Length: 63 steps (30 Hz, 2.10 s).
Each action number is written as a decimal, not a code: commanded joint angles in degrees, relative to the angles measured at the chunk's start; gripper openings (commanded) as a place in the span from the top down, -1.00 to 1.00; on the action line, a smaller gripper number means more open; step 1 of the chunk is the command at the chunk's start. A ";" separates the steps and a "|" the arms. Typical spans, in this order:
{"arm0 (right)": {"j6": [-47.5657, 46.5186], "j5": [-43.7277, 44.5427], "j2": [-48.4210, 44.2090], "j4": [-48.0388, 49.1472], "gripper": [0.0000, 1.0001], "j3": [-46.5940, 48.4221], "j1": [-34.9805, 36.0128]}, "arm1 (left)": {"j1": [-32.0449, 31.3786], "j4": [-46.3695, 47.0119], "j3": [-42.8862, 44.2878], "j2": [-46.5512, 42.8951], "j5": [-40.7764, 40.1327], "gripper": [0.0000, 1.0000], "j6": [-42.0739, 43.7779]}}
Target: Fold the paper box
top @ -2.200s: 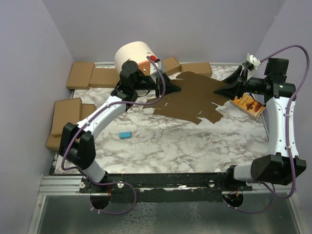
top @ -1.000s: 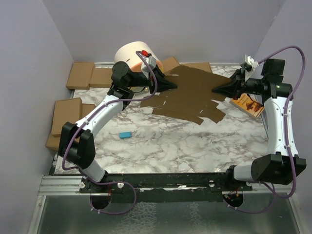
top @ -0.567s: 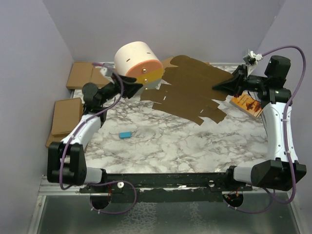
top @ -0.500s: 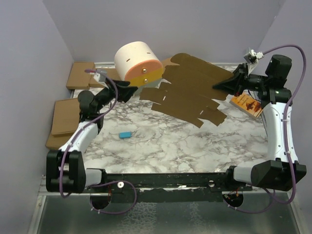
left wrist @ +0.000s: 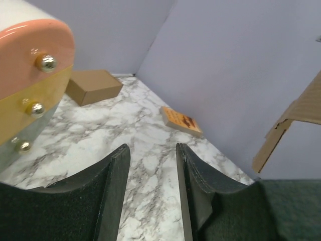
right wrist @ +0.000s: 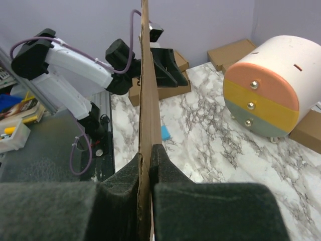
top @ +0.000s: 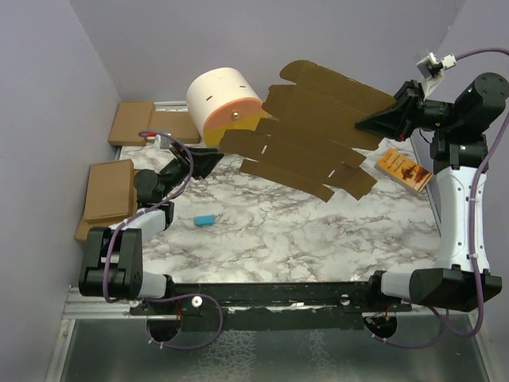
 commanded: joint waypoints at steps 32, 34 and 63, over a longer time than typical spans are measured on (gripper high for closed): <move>25.08 -1.59 3.74 26.86 0.98 1.72 -0.13 | -10.47 32.94 2.96 2.42 13.83 -0.13 -13.88; 24.70 -1.48 3.75 26.52 0.98 1.69 -0.24 | -10.49 32.94 2.96 1.89 14.14 -0.13 -13.87; 22.07 -0.64 3.42 24.21 0.98 0.64 -0.53 | -15.17 32.85 3.00 2.22 14.02 -0.47 -14.27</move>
